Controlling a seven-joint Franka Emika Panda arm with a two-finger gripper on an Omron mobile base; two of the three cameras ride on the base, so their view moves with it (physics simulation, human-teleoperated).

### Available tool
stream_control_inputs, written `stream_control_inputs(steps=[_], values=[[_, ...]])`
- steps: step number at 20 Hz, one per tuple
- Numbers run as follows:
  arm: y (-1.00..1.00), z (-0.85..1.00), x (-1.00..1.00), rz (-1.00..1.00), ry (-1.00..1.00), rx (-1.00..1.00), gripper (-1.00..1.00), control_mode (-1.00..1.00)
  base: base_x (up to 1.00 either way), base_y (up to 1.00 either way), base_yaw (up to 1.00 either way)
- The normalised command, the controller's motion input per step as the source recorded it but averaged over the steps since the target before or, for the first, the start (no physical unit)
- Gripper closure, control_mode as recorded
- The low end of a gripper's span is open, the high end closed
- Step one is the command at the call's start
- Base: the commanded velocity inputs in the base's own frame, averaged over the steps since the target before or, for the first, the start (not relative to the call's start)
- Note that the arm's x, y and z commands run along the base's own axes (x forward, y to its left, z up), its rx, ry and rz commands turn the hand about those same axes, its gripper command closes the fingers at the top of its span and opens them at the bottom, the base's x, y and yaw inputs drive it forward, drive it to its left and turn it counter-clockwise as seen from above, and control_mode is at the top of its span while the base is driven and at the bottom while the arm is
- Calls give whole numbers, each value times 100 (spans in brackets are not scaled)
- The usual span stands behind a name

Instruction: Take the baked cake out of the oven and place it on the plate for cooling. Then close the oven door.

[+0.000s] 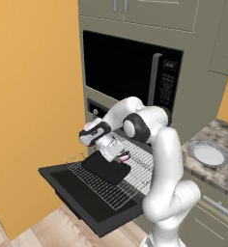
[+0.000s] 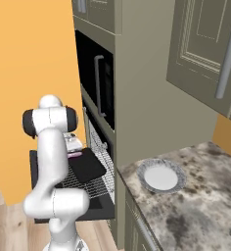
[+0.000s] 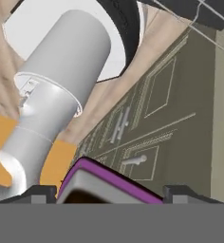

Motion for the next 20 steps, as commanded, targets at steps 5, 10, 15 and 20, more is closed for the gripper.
stream_control_inputs(steps=[5,10,15,20], values=[[-35,77,-100,4,-33,0,100,-100,0,0,0],[-40,73,-100,0,-18,4,100,-100,0,0,0],[-58,58,-93,0,1,5,100,-100,0,0,0],[-87,45,-40,12,10,1,100,-100,0,0,0]])
